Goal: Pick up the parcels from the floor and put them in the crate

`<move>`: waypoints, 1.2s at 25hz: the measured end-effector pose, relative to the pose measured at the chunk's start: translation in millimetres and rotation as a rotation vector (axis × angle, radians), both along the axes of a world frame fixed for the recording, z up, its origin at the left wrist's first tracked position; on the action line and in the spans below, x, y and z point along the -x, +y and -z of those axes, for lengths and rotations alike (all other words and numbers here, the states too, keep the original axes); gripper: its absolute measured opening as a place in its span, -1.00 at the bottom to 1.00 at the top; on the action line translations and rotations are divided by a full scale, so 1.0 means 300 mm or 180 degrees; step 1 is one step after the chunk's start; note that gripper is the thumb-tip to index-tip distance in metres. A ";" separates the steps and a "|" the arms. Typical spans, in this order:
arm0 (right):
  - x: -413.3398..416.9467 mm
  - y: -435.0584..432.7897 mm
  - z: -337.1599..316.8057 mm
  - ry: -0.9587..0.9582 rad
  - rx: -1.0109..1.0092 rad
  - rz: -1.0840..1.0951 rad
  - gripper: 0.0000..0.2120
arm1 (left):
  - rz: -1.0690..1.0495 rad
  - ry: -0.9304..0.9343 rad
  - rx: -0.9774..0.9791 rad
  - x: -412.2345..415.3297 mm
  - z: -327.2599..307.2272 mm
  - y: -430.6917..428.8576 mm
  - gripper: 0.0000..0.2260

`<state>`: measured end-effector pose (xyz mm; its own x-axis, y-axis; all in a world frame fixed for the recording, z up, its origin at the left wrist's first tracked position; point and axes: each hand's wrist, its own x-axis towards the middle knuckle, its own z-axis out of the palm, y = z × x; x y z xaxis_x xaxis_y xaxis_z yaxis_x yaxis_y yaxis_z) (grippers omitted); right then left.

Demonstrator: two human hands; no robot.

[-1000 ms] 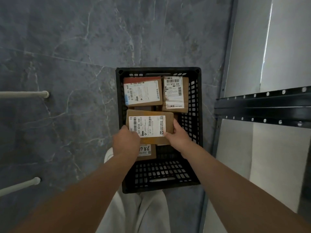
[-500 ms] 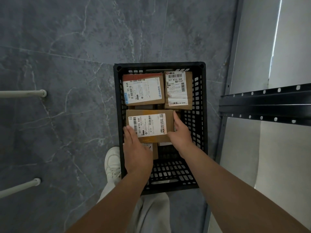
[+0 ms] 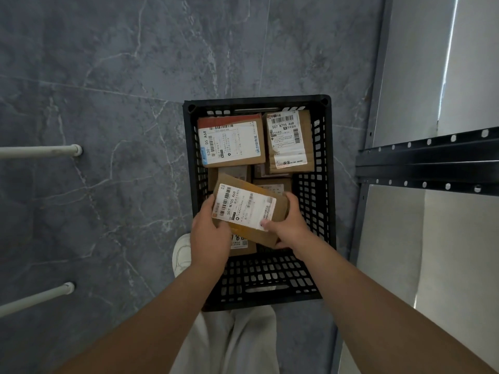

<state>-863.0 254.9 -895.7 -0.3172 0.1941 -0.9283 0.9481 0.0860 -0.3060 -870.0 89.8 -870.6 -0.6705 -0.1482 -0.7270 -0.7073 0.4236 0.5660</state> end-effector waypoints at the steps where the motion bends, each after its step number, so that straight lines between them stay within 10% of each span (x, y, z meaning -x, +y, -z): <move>1: -0.031 0.008 -0.015 -0.0230 0.0238 0.0227 -0.09 | 0.0321 0.0122 0.0015 0.007 -0.001 0.001 -0.48; 11: -0.029 -0.235 0.010 -0.0407 0.0520 0.1297 -0.63 | 0.1100 0.0732 0.0147 0.258 0.056 -0.042 -0.55; 19: -0.074 -0.172 -0.010 -0.0327 0.0026 -0.1442 -0.41 | 0.2103 0.0007 0.0930 0.048 0.031 0.019 -0.27; 30: 0.075 -0.101 -0.368 0.0101 -0.0369 -0.1868 -0.40 | 0.2361 -0.0509 0.0437 0.173 -0.218 -0.008 -0.50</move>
